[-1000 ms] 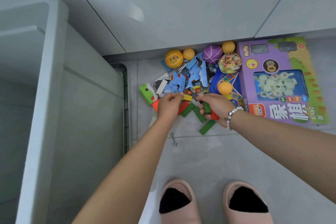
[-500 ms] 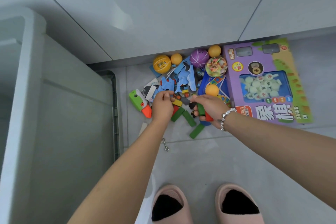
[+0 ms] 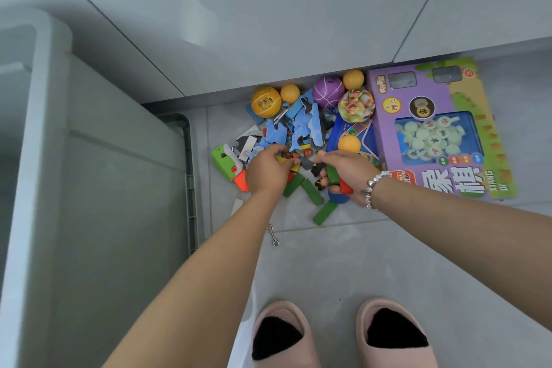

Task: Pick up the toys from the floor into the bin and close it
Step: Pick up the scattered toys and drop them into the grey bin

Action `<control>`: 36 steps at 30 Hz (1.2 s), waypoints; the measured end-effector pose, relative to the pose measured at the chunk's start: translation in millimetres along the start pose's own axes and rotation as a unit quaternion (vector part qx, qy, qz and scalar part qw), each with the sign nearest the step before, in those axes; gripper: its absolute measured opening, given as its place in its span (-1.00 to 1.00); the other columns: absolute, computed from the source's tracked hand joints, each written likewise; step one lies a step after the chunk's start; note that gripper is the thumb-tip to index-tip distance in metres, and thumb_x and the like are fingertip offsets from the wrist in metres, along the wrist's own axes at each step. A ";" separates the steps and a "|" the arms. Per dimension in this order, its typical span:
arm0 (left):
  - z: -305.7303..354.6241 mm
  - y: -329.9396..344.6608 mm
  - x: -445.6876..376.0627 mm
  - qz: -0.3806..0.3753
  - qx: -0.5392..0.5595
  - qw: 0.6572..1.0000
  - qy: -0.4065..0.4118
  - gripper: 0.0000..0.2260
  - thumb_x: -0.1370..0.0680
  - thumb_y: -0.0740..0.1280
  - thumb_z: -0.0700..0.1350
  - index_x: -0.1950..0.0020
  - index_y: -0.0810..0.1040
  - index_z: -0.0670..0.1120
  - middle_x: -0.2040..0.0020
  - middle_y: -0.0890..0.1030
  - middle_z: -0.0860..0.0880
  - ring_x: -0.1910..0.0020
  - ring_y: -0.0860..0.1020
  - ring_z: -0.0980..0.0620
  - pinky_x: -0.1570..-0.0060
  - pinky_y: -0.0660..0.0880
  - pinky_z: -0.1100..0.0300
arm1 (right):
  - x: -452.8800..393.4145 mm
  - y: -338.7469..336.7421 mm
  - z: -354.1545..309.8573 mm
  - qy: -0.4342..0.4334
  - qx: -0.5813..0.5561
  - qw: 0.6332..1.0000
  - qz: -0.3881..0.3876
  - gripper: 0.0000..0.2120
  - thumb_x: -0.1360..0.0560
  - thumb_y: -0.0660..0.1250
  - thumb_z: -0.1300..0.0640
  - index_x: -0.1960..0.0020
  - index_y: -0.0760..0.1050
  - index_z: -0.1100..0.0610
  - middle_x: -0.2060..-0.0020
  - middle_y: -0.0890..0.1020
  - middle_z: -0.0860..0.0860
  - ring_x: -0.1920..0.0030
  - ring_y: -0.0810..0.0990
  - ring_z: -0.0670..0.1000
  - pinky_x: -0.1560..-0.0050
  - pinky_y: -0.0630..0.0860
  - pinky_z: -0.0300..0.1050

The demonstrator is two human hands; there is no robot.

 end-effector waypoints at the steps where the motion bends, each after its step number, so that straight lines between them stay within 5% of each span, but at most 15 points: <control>1: 0.2 -0.8 -0.9 -0.003 -0.008 1.000 -0.001 -0.74 -0.46 0.42 0.02 -0.12 0.60 0.00 -0.08 0.61 0.04 -0.06 0.53 0.00 0.16 0.32 0.22 | -0.1 0.1 0.4 0.000 0.003 1.000 0.000 -0.77 -0.56 0.24 0.07 -0.08 0.47 0.22 0.37 0.48 0.07 0.46 0.46 -0.04 0.61 0.33 -0.30; 8: 0.4 11.4 1.4 -0.059 -0.010 0.998 0.010 -0.88 -0.42 0.45 0.02 0.11 0.59 0.04 0.15 0.56 0.05 0.14 0.50 0.02 0.26 0.35 0.20 | 0.1 0.5 0.9 0.005 0.014 1.000 -0.002 -0.78 -0.55 0.25 0.07 -0.07 0.47 0.22 0.36 0.47 0.07 0.46 0.47 -0.05 0.59 0.32 -0.29; 12: -2.0 12.4 10.2 -0.082 0.123 0.989 0.014 -0.87 -0.49 0.40 -0.06 0.07 0.52 -0.08 0.30 0.44 0.10 0.31 0.39 0.17 0.37 0.33 0.38 | 1.1 -2.4 0.0 -0.017 0.042 0.999 0.021 -0.79 -0.55 0.25 0.10 -0.07 0.48 0.24 0.35 0.51 0.07 0.47 0.49 -0.05 0.60 0.33 -0.30; 20: -29.3 22.5 24.9 -0.153 0.360 0.904 -0.171 -0.94 -0.55 0.21 -0.18 0.07 0.42 -0.16 0.28 0.53 -0.04 0.52 0.41 0.12 0.53 0.27 0.30 | -0.1 1.0 -6.4 -0.153 0.308 0.935 0.086 -0.83 -0.45 0.40 0.10 -0.01 0.53 0.11 0.26 0.63 0.05 0.66 0.46 -0.16 0.58 0.43 -0.29; 26: -30.7 14.5 30.5 -0.126 0.304 0.938 -0.112 -0.78 -0.56 0.31 -0.04 0.23 0.40 -0.09 0.38 0.48 0.03 0.50 0.35 0.10 0.56 0.26 0.34 | -10.1 20.5 -12.5 -0.157 0.453 0.875 0.066 -0.73 -0.42 0.43 0.11 -0.10 0.55 0.12 0.06 0.64 0.15 0.14 0.63 0.17 0.13 0.53 -0.07; 31: -38.3 14.2 33.4 -0.109 0.307 0.940 -0.105 -0.73 -0.55 0.32 0.00 0.30 0.42 -0.09 0.39 0.44 -0.02 0.50 0.33 0.09 0.49 0.25 0.29 | -17.4 28.6 -12.6 -0.141 0.549 0.820 0.078 -0.82 -0.43 0.42 0.11 -0.01 0.58 0.12 0.00 0.61 0.13 0.04 0.59 0.15 0.19 0.48 -0.11; 36: -39.7 13.1 34.9 -0.108 0.326 0.932 -0.117 -0.70 -0.57 0.27 0.02 0.30 0.44 -0.10 0.38 0.45 0.00 0.54 0.34 0.12 0.53 0.27 0.34 | -26.7 31.2 -13.4 -0.126 0.596 0.788 0.087 -0.70 -0.39 0.45 0.06 -0.04 0.56 0.20 0.00 0.60 0.16 0.01 0.57 0.15 0.10 0.53 -0.06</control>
Point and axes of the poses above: each hand's wrist, its own x-axis away from the middle knuckle, its own y-axis out of the palm, z = x × y, the point moved 7 cm from there along -x, towards the middle knuckle
